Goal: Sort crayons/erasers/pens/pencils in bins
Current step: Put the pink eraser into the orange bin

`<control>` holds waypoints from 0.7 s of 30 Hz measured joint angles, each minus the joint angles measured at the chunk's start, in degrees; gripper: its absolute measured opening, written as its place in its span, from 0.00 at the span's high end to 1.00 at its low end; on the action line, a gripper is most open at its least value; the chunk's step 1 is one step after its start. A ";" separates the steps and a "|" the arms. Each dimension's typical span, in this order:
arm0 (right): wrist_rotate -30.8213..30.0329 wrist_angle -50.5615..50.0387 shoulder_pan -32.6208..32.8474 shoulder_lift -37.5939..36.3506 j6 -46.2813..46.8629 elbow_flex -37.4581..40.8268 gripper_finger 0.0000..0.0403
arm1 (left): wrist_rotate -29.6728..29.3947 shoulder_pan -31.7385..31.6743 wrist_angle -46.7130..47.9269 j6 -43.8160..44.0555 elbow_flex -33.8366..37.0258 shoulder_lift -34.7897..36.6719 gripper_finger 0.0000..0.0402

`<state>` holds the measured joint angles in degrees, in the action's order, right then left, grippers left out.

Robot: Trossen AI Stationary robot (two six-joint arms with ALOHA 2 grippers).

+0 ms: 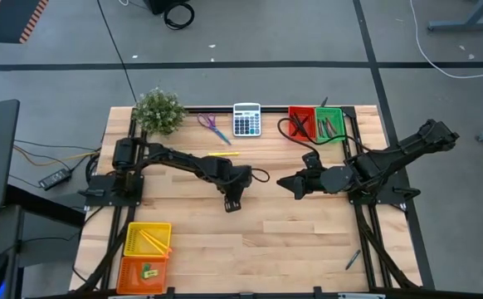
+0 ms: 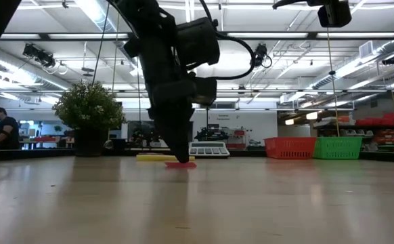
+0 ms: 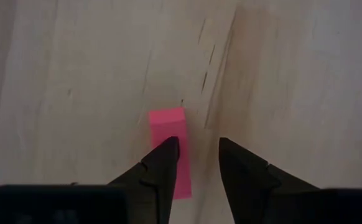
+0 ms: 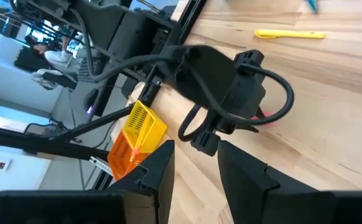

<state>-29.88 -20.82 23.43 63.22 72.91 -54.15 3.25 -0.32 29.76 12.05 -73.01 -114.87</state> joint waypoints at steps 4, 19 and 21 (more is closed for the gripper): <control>0.21 -0.09 -0.01 0.00 0.21 0.00 0.68 | -1.59 0.40 -0.22 0.85 0.04 -0.10 0.70; 0.16 -0.35 -0.01 -0.02 -0.18 0.00 0.68 | -2.34 -1.27 0.18 1.90 0.37 4.24 0.98; 0.16 -0.66 -0.01 -0.02 -0.47 0.00 0.68 | -1.77 -1.70 1.02 1.96 0.36 4.60 0.98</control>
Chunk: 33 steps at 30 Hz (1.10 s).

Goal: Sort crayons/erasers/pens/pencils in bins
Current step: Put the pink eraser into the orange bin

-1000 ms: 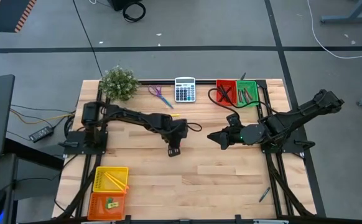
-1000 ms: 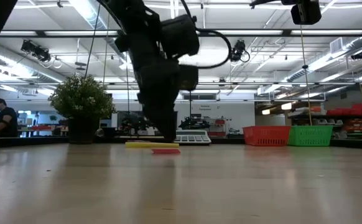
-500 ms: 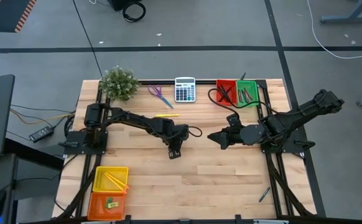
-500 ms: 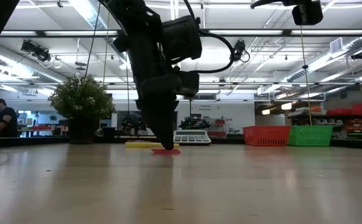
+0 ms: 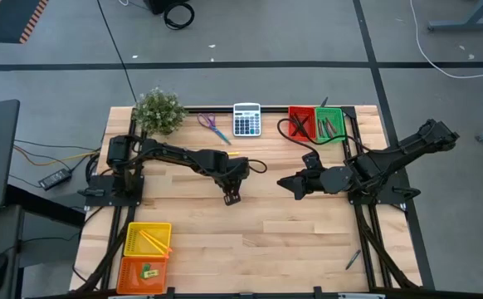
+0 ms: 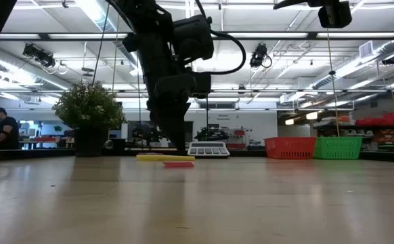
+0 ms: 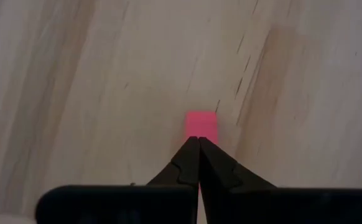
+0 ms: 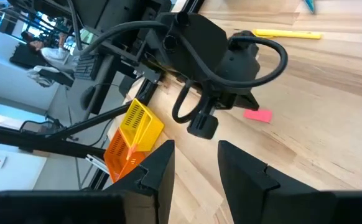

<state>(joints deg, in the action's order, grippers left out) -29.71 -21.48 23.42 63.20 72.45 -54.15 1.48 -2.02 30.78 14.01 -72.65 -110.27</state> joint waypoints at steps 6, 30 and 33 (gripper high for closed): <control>0.00 -0.33 0.00 0.00 -0.49 0.00 0.68 | 2.43 -0.19 0.93 -0.05 0.00 0.27 0.94; 2.11 -1.66 0.00 -0.02 1.73 0.00 0.68 | -0.95 4.07 -2.55 5.12 -0.08 -5.02 0.94; 2.13 -1.77 -0.01 -0.02 1.73 0.00 0.68 | -1.61 5.22 -2.72 7.91 -0.38 -5.12 0.93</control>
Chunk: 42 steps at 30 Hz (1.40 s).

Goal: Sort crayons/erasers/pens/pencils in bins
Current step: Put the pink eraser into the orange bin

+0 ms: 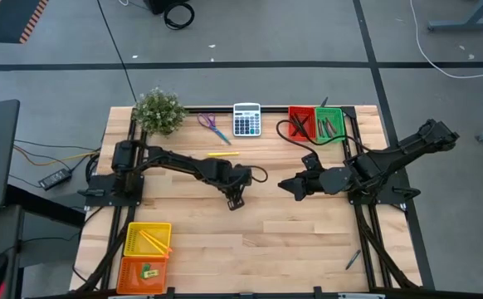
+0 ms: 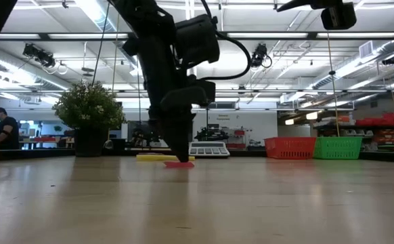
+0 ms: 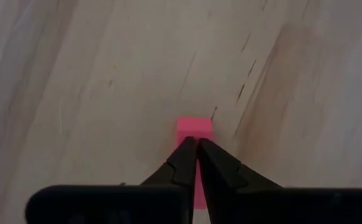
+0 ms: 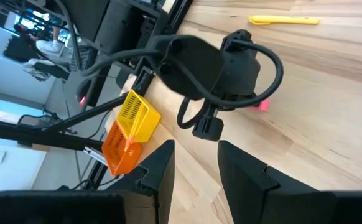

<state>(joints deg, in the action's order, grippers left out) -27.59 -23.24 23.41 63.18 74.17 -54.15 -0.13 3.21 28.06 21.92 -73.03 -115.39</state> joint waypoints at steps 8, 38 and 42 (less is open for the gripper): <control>0.23 -0.37 -0.04 0.00 -0.62 0.00 0.68 | -1.87 2.29 -1.02 5.22 -0.03 -0.23 0.87; 1.96 -1.20 -0.06 0.00 -3.94 0.00 0.68 | 0.06 5.56 -2.17 11.83 -0.12 -0.51 0.67; 2.38 -1.18 -0.06 0.00 -3.83 0.00 0.68 | 0.05 4.21 0.32 9.72 -0.16 0.00 0.68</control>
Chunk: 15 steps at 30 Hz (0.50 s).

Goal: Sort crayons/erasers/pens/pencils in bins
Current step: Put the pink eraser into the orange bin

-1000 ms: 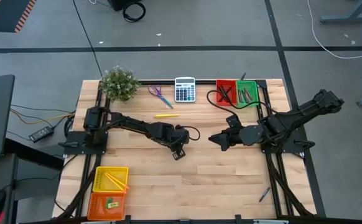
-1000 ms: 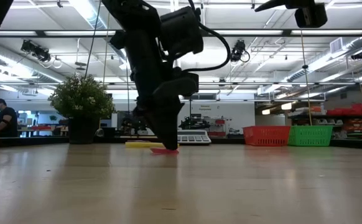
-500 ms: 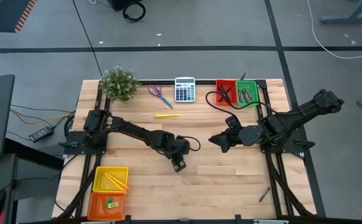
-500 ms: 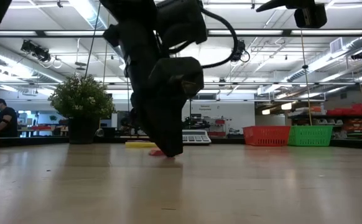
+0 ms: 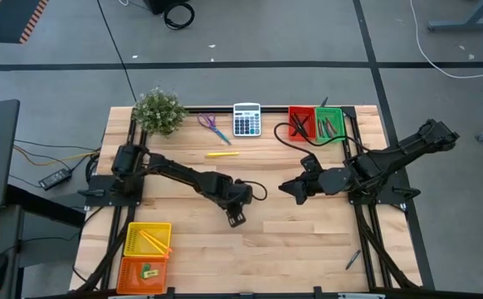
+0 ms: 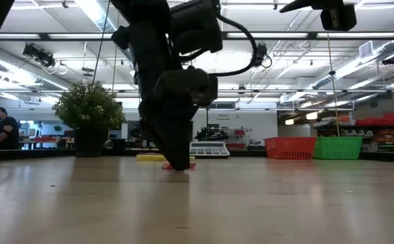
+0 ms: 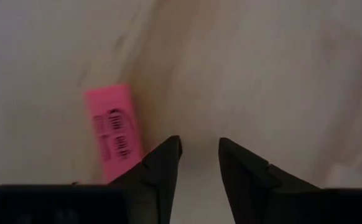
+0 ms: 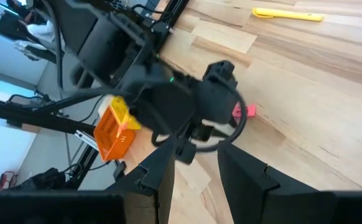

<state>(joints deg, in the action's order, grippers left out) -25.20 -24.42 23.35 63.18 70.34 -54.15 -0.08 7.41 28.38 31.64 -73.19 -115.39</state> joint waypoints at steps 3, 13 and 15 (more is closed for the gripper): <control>0.03 0.01 0.00 0.02 0.06 0.00 0.68 | -0.37 -1.43 1.64 -1.17 0.22 1.01 0.69; 0.01 0.02 0.02 0.02 0.09 0.00 0.68 | -2.49 -4.83 4.59 -4.33 0.39 2.18 0.69; 0.01 0.02 0.00 0.01 0.09 0.00 0.68 | -2.29 -5.02 4.62 -4.41 0.37 2.46 0.69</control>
<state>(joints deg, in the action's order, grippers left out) -25.19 -24.40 23.35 63.19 70.43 -54.15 -2.37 2.39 33.00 27.23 -72.82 -112.92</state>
